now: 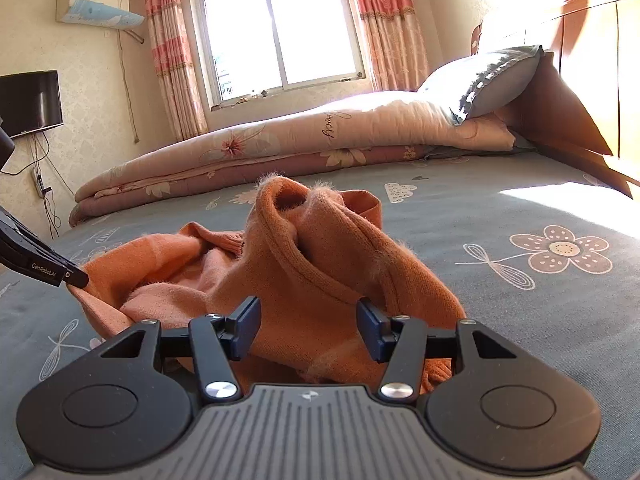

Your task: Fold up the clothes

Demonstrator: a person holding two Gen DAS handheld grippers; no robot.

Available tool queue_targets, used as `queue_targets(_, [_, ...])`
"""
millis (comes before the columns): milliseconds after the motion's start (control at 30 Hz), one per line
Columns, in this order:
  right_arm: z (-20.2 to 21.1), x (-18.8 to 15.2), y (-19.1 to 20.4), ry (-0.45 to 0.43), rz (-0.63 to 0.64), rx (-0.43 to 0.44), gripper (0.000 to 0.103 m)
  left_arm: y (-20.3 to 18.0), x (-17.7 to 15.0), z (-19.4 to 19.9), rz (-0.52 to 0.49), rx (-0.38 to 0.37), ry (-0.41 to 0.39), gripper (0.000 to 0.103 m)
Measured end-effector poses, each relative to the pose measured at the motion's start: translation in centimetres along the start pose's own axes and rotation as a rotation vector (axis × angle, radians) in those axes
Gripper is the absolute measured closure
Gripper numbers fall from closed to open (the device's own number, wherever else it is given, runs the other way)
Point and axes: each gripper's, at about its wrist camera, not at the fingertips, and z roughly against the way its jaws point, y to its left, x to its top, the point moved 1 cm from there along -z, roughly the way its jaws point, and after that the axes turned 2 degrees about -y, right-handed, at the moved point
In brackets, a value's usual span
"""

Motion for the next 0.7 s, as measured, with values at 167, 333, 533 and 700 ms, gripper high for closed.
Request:
queue_targets(167, [-0.2, -0.1, -0.1, 0.000, -0.016, -0.006, 0.045, 2.6, -0.9, -0.1, 0.029, 0.038, 0.005, 0.097])
queue_targets(333, [-0.3, -0.2, -0.1, 0.005, -0.024, -0.006, 0.045, 5.2, -1.2, -0.3, 0.061, 0.080, -0.004, 0.097])
queue_targets(533, [-0.6, -0.3, -0.2, 0.012, -0.026, -0.016, 0.045, 8.4, -1.1, -1.6, 0.099, 0.153, -0.004, 0.097])
queue_targets(700, [-1.0, -0.5, 0.0, 0.022, -0.011, -0.026, 0.045, 11.4, -1.4, -4.2, 0.146, 0.219, 0.032, 0.098])
